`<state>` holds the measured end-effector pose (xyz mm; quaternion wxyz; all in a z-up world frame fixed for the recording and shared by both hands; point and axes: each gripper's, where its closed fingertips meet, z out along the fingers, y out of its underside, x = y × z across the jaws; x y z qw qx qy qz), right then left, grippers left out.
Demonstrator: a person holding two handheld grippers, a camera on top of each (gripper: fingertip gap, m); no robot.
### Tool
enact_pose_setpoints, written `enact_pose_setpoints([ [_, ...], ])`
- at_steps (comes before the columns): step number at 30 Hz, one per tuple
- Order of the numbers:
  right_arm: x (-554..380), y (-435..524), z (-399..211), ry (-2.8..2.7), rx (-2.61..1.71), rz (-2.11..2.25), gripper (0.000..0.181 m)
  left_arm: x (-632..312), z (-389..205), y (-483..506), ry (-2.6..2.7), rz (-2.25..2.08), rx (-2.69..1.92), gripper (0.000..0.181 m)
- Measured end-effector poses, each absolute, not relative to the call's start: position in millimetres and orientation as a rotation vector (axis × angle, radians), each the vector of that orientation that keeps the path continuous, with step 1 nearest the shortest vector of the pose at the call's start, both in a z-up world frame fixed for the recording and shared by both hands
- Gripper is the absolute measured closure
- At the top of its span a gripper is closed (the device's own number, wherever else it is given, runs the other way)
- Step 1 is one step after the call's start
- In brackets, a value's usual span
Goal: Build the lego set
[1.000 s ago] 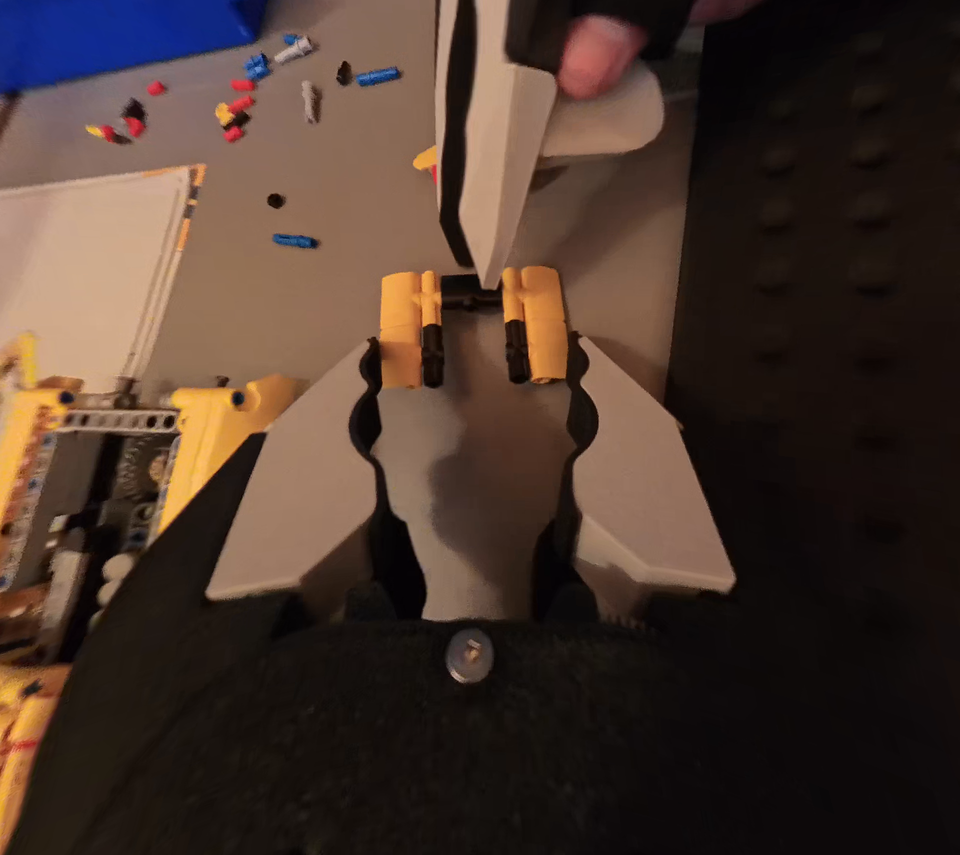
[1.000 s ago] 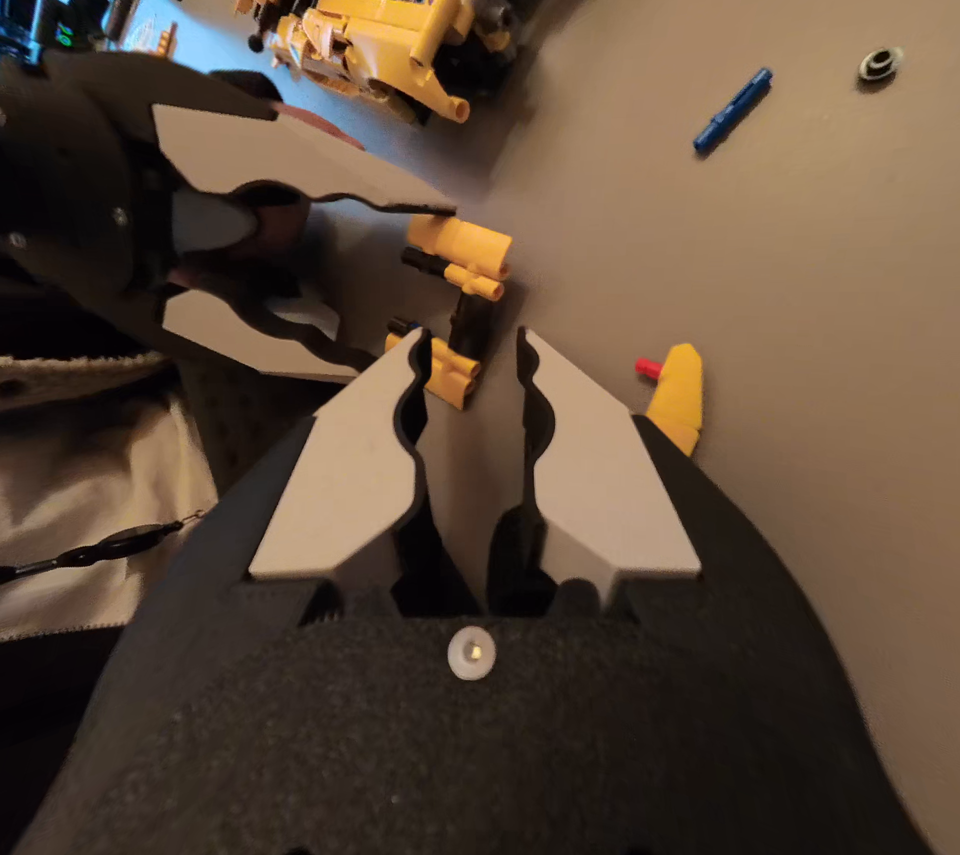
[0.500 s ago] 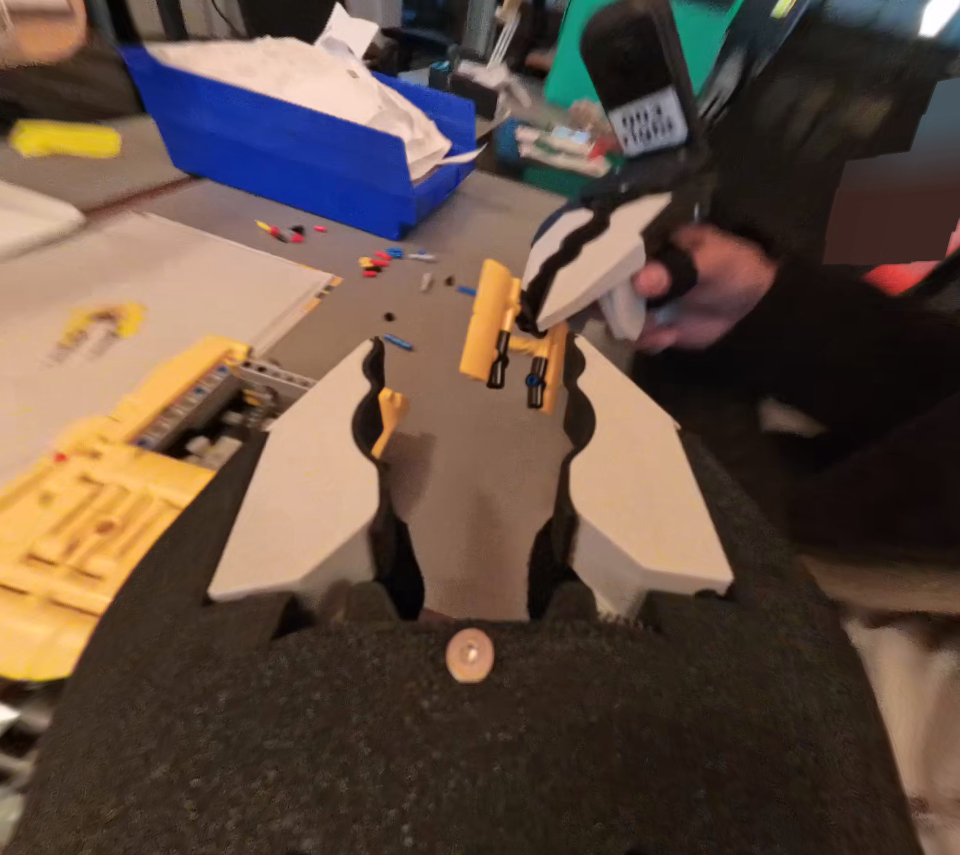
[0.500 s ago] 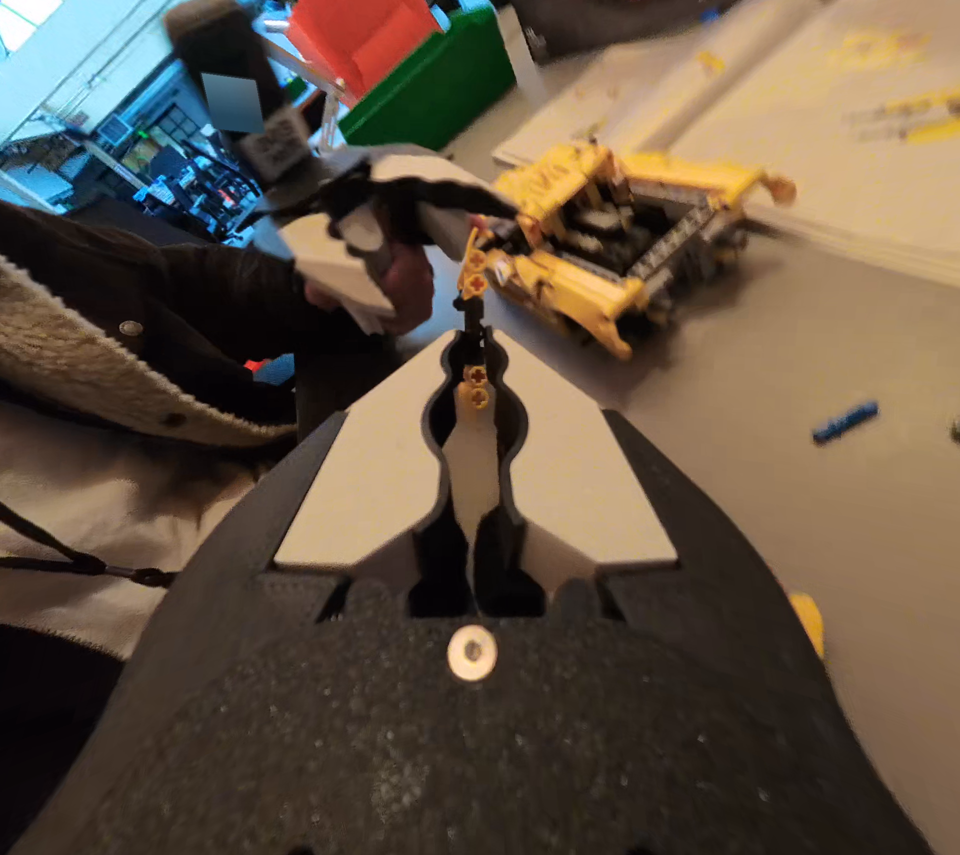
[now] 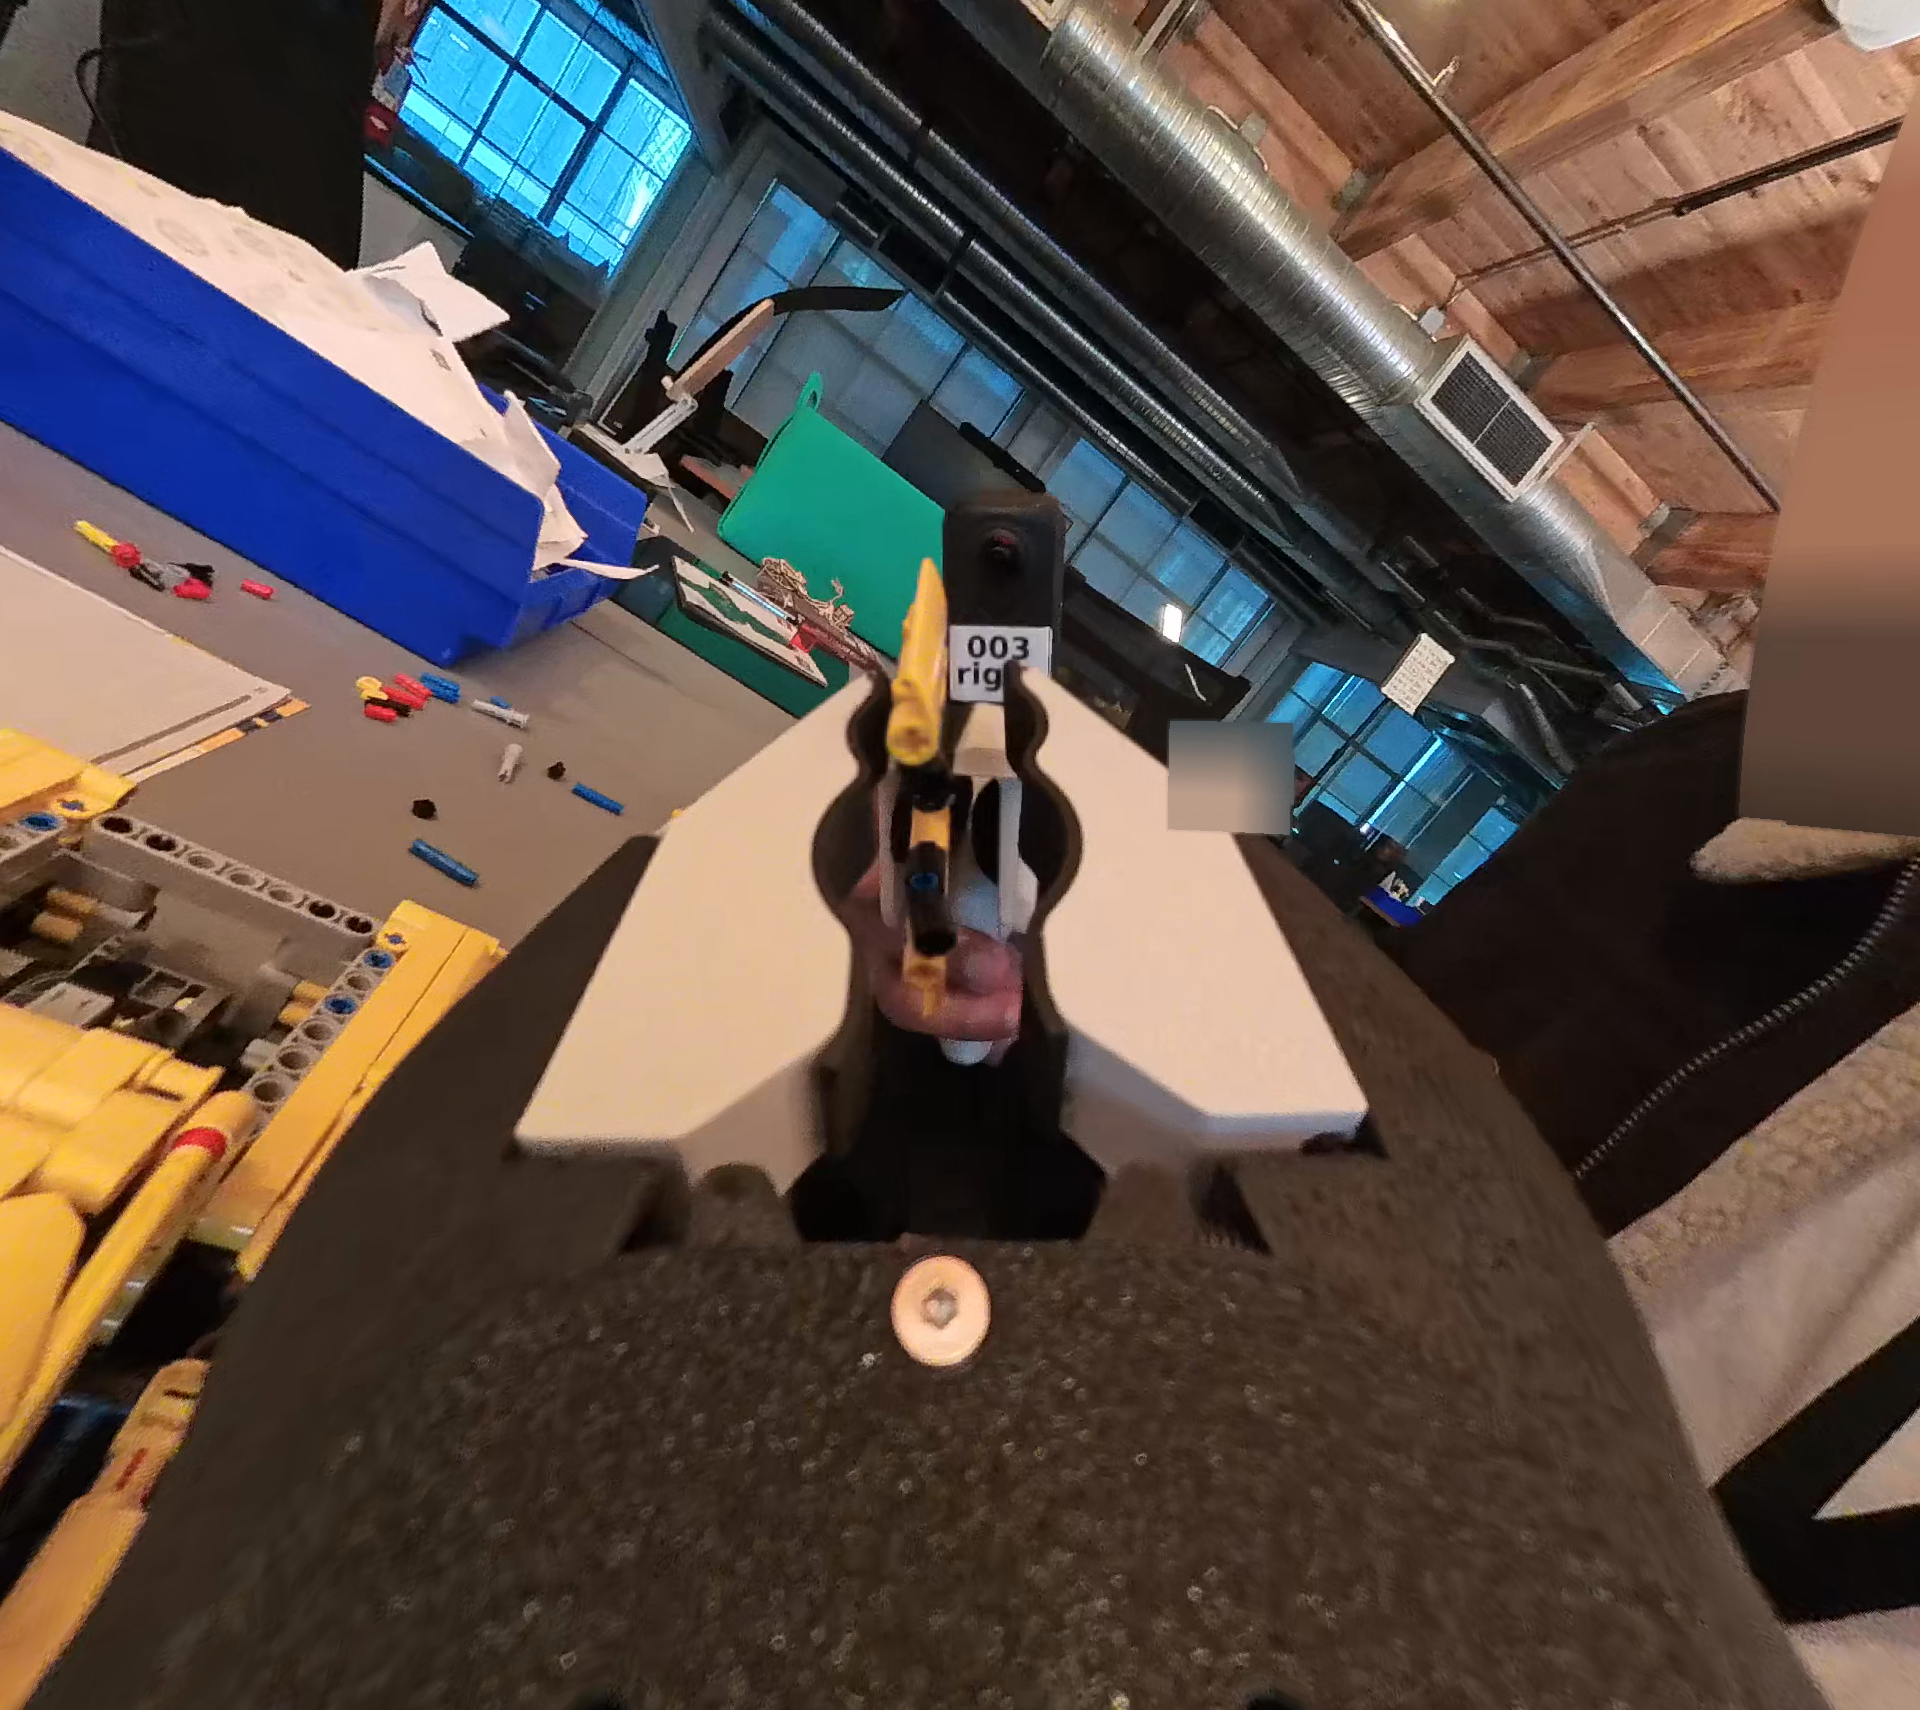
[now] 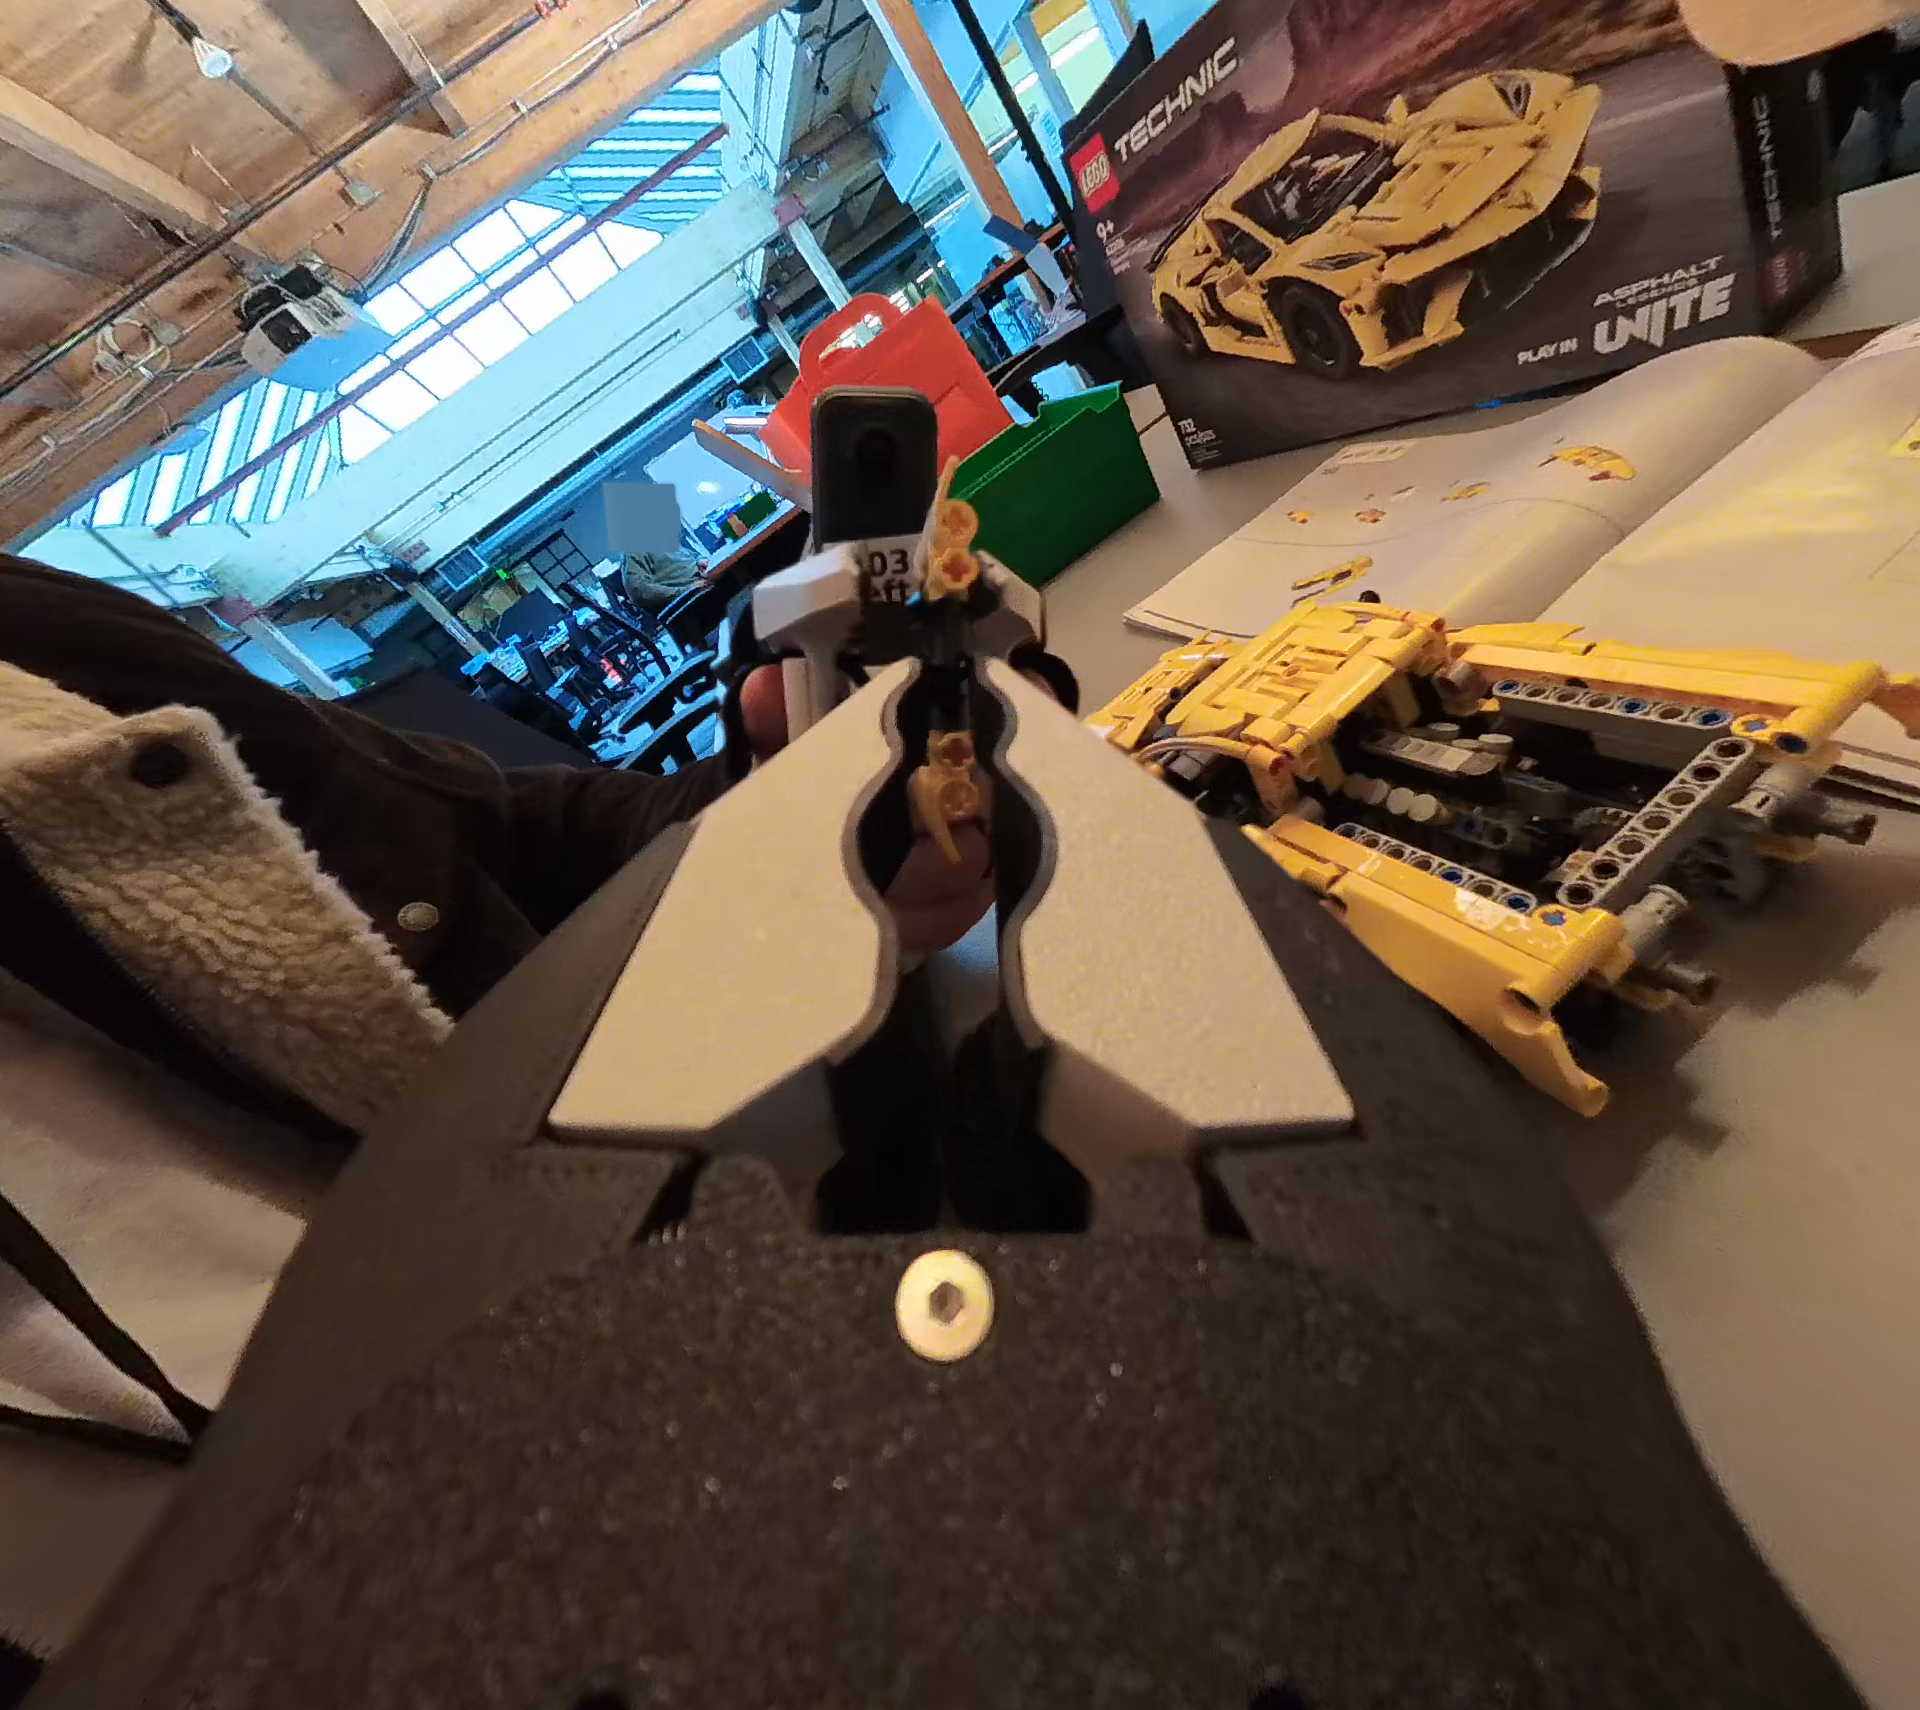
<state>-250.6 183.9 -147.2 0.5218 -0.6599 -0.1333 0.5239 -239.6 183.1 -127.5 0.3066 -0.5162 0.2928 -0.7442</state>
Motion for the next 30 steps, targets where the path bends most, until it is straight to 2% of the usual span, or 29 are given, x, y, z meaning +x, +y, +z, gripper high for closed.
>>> enact_pose_setpoints([
  [6,-253.1,181.6,-148.7,-0.339,-1.590,1.251,0.174,-239.4,-129.3,184.7,0.779,-1.950,-1.364,0.175],
  [9,-253.7,179.5,-148.3,-0.351,-1.584,1.263,0.174,-239.9,-129.2,182.7,0.816,-1.922,-1.352,0.175],
  [10,-252.1,178.0,-147.5,-0.374,-1.579,1.249,0.171,-240.8,-128.3,180.9,0.835,-1.917,-1.339,0.175],
  [11,-244.3,176.9,-145.0,-0.405,-1.571,1.208,0.154,-242.5,-126.6,177.8,0.864,-1.920,-1.320,0.175],
  [12,-228.1,176.5,-142.6,-0.431,-1.579,1.140,0.146,-244.5,-125.8,174.7,0.905,-1.916,-1.307,0.175],
  [13,-204.3,176.5,-142.4,-0.448,-1.609,1.047,0.149,-246.3,-126.9,171.6,0.961,-1.887,-1.300,0.175],
  [15,-145.9,177.8,-162.0,-0.465,-1.771,0.818,0.158,-249.4,-132.5,166.9,1.079,-1.786,-1.291,0.175],
  [17,-90.6,173.0,-216.0,-0.479,-2.067,0.623,0.157,-251.5,-134.6,166.6,1.113,-1.750,-1.291,0.175],
  [19,-70.9,154.7,-258.1,-0.470,-2.301,0.730,0.156,-251.4,-133.8,166.3,1.100,-1.798,-1.302,0.175],
  [22,-62.5,151.2,-283.9,-0.391,-2.373,0.851,0.158,-248.8,-139.3,165.1,1.103,-1.823,-1.331,0.175],
  [26,-70.3,153.0,-293.1,-0.452,-2.380,0.852,0.143,-244.8,-148.3,164.4,1.117,-1.811,-1.370,0.175],
  [30,-79.4,156.9,-298.5,-0.653,-2.403,0.580,0.143,-241.2,-156.8,165.6,1.119,-1.809,-1.419,0.175],
])
